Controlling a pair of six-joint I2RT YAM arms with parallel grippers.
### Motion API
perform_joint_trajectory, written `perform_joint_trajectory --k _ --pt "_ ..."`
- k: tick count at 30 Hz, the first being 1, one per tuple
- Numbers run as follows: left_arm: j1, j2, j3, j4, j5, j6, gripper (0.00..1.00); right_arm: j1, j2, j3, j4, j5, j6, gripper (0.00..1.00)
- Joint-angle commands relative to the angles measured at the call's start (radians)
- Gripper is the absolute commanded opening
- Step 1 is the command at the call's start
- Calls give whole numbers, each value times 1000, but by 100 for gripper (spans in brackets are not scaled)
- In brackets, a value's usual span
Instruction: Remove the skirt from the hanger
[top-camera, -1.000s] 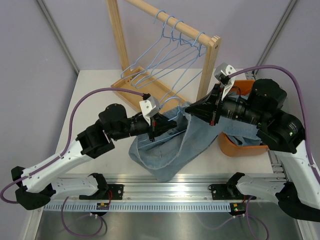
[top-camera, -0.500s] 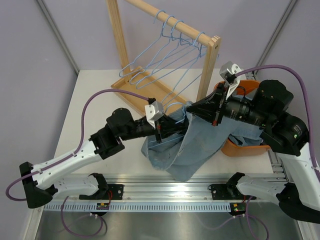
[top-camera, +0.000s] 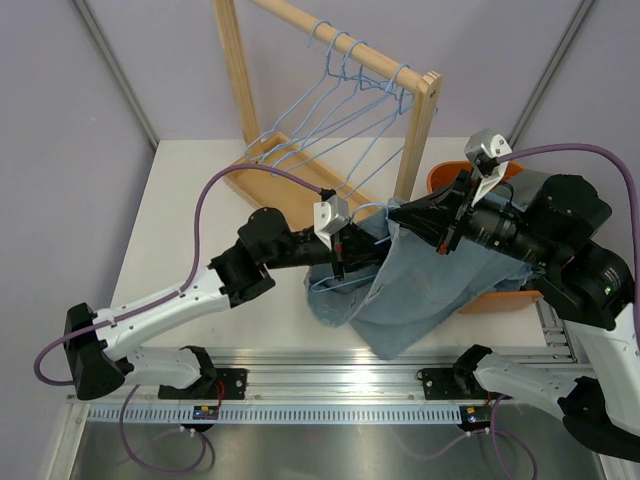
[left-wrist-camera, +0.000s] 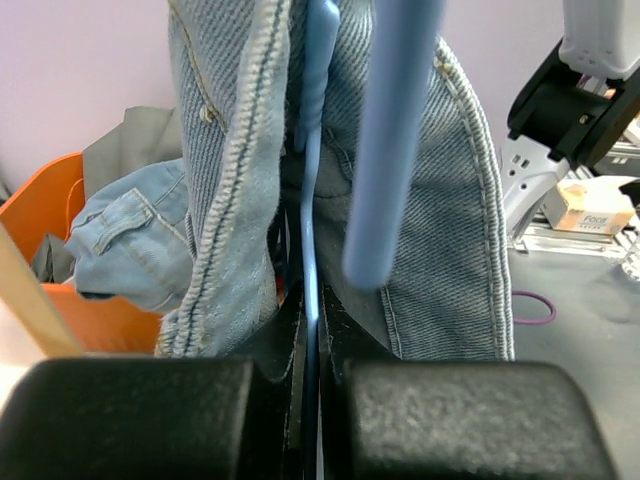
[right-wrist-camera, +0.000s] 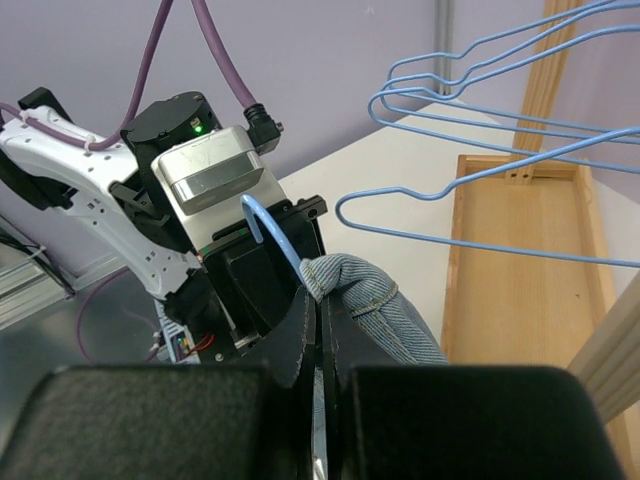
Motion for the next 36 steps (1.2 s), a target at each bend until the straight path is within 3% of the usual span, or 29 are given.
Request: perform_joint_trajectory --k 1,7,22,36 --pt "-18 19 88 123 40 -6 0 -4 -6 -18 69 -2 -43 0" --pt "-21 11 155 42 23 38 0 -7 -66 -153 47 -18 -66 0" --pt "-21 -130 136 -166 -65 68 0 -154 -83 -214 -7 11 -156 0" --pt "-9 -371 80 -616 -244 205 0 -231 -87 -228 -52 12 -234 0"
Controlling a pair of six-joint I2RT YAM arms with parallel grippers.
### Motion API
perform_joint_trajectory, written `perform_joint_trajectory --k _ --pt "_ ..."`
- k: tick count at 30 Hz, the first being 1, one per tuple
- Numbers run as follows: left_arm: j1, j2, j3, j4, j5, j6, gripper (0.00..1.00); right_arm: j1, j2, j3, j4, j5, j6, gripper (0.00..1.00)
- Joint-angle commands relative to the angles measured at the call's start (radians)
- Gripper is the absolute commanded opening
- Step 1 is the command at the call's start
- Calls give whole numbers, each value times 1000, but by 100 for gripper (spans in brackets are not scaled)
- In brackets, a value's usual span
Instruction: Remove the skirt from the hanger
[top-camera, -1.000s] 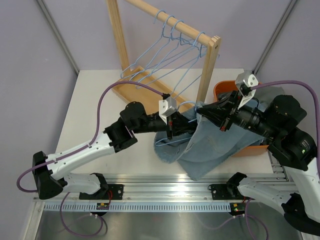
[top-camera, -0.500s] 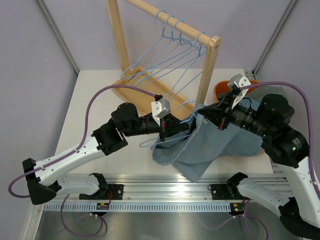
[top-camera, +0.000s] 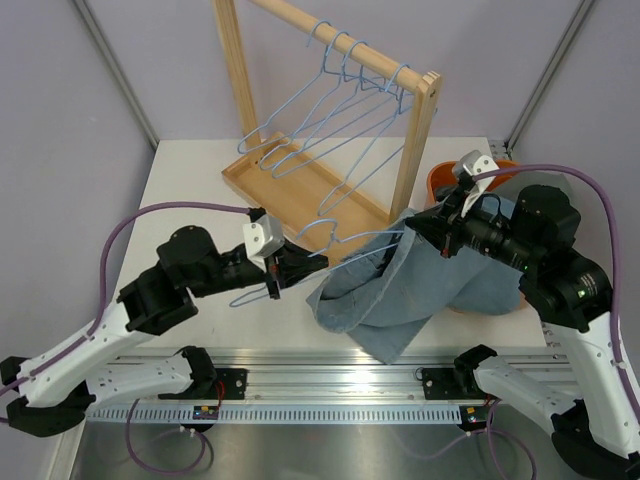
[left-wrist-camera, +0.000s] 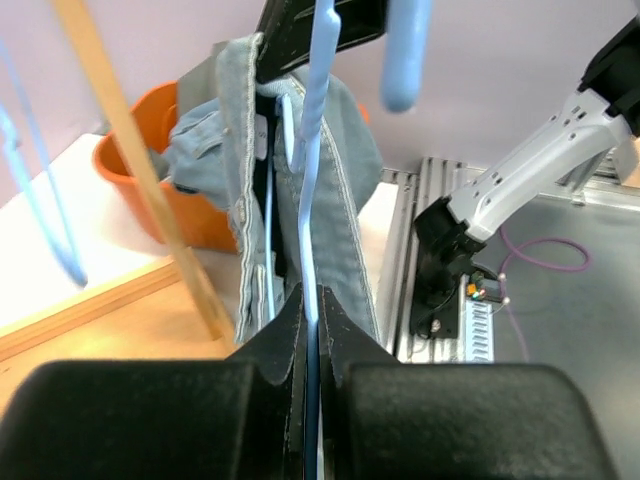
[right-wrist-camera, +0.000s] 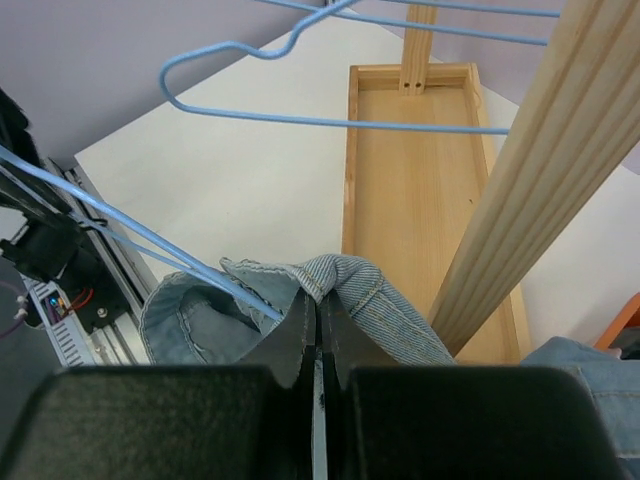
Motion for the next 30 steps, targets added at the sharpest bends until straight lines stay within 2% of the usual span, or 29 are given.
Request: perform_joint_trajectory --k 1,4,8,14,19,25,27,28,29,30 --pt "0 -55 47 -99 -71 81 0 -27 3 -20 -9 7 -64 0" --pt "0 -79 74 -219 -102 112 0 -63 10 -38 -44 -69 -113 0" --pt "0 -128 153 -404 -175 130 0 -112 42 -39 -109 -253 -197 0" --pt "0 -213 218 -529 -258 103 0 -199 108 -43 -129 -405 -225 0" --pt "0 -231 212 -543 -273 98 0 -205 185 -107 -224 -494 -381 0" --pt "0 -205 192 -523 -229 100 0 -209 285 -187 -291 -433 -447 0" --pt "0 -195 192 -525 -202 104 0 -213 292 -186 -304 -431 -453 8" --pt "0 -179 187 -520 -192 104 0 -218 282 -186 -301 -430 -453 18" --pt "0 -173 183 -518 -171 106 0 -222 274 -183 -298 -424 -459 41" --pt "0 -166 178 -514 -163 110 0 -225 267 -174 -298 -418 -467 49"
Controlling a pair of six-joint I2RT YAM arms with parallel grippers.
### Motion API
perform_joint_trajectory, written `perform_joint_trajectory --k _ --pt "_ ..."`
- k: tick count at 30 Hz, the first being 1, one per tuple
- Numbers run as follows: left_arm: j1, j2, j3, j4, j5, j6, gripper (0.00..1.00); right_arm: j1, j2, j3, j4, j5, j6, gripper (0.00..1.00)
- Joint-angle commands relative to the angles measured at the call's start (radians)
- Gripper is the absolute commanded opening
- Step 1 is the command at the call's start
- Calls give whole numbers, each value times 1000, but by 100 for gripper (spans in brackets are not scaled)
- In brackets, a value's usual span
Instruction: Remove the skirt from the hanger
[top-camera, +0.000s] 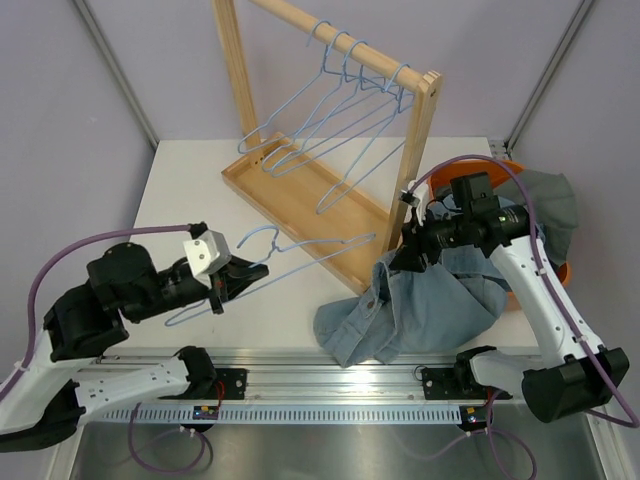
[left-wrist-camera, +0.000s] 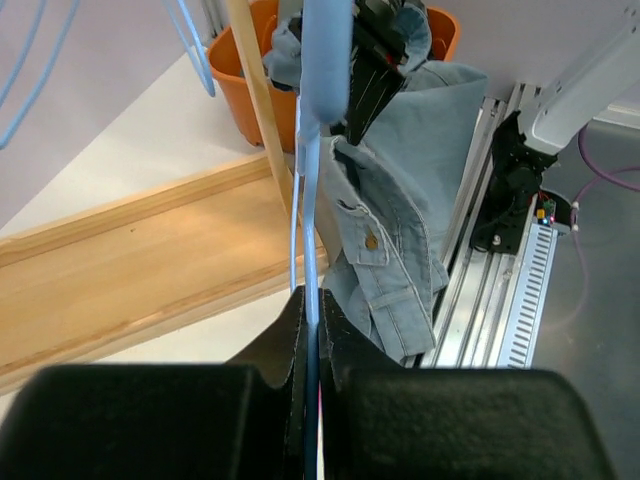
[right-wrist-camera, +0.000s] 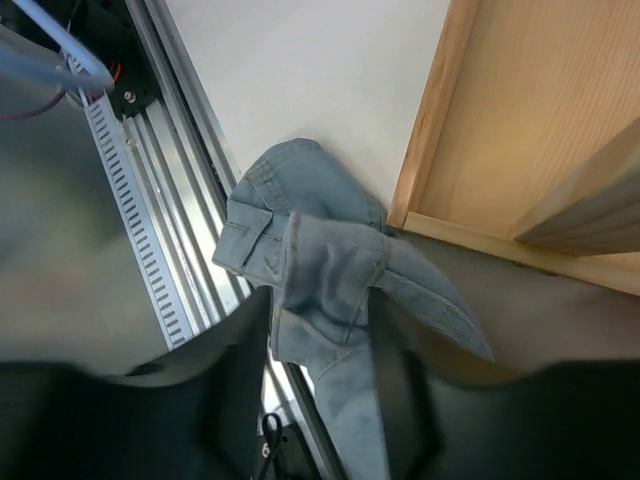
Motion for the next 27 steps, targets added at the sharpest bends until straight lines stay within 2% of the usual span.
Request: perform_joint_trajectory --k 1,2,5,10,11,15,18,22,25,27 --pt "0 37 -15 35 62 12 0 -22 -60 36 -13 16 -55 58" --pt "0 55 -20 37 72 12 0 -28 -70 64 -23 24 -64 70" --pt "0 104 -23 40 69 7 0 -36 -100 137 -89 29 -176 80" --pt "19 175 -26 87 111 21 0 -36 -143 202 -226 -80 -398 88" --pt "28 183 -29 99 136 24 0 -36 -145 213 -282 -109 -491 89" --pt "60 218 -44 162 254 45 0 -34 -136 216 -408 -249 -679 92" --pt "73 264 -43 201 358 45 0 -22 -110 210 -382 -313 -666 92" --pt "71 309 -56 325 440 6 0 44 -104 179 -171 -278 -517 91" --pt "71 324 -75 411 498 -42 0 95 -88 158 -94 -269 -434 89" --pt "73 345 -78 435 509 -60 0 133 -84 145 -72 -267 -388 83"
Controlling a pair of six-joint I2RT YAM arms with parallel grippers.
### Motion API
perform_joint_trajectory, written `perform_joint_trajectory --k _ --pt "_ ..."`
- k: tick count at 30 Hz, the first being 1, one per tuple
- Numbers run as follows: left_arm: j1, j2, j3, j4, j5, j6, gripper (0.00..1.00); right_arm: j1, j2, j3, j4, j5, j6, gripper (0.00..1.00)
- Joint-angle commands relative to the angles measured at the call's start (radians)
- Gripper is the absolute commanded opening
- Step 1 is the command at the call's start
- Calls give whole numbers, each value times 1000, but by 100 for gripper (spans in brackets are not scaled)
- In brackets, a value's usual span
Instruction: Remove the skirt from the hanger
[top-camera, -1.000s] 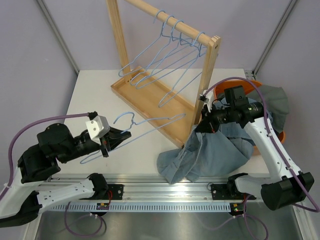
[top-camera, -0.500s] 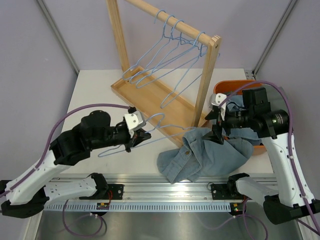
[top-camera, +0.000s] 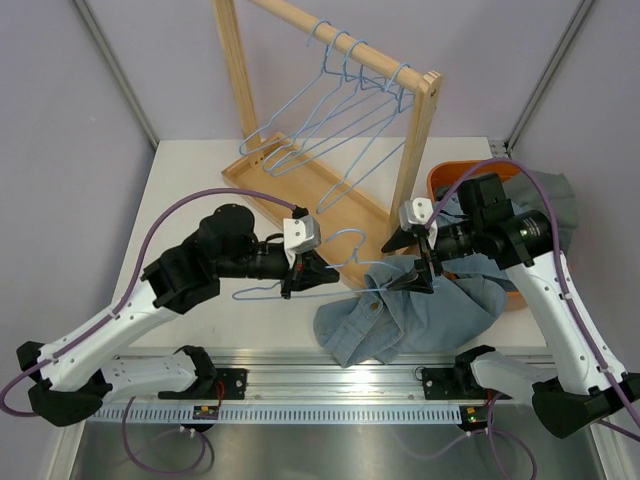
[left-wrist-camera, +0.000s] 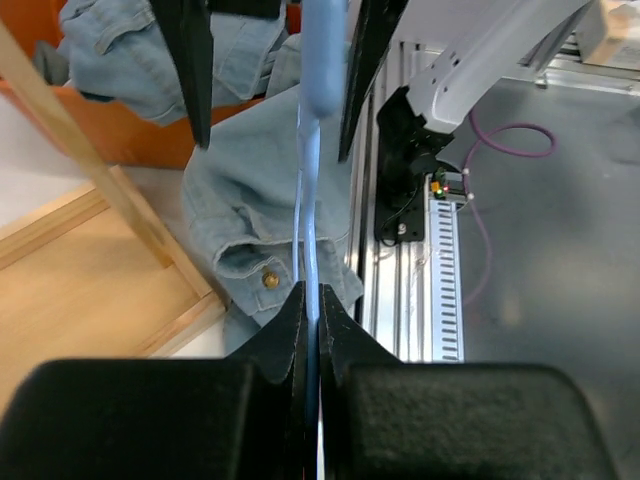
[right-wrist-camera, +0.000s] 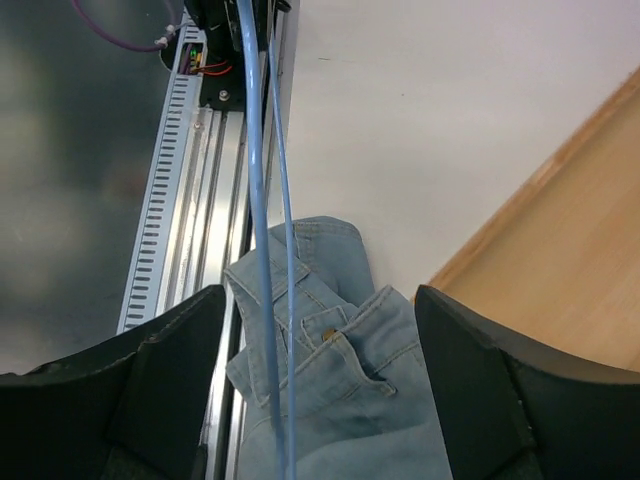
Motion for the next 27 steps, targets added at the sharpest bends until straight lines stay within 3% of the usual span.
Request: perform_joint_trajectory --k 1,2,3,5,6,8,9,12,18,22,27 --pt "3 20 -4 170 103 -48 0 56 4 -15 124 -23 105 79" --pt "3 28 -9 177 104 -53 0 68 2 -29 138 -18 136 74" --pt "3 30 -13 197 104 -54 0 81 -4 -38 153 -15 153 61" --pt "3 31 -21 211 109 -54 0 79 -7 -49 178 -17 179 47" --pt "3 36 -25 214 109 -54 0 81 -12 -49 179 -15 180 36" --pt "3 37 -30 211 112 -54 1 81 -19 -51 179 -12 186 25" --pt "3 36 -38 206 109 -54 3 81 -25 -52 179 -9 190 15" --pt "3 21 -50 193 86 -53 16 81 -30 -49 182 -1 213 0" --pt "3 -44 -102 156 -9 -25 68 76 -38 -52 173 -18 225 0" --pt "8 -91 -127 121 -84 7 75 67 -47 -49 149 -26 220 0" --pt "49 -151 -168 91 -126 19 74 49 -65 -55 133 -38 226 0"
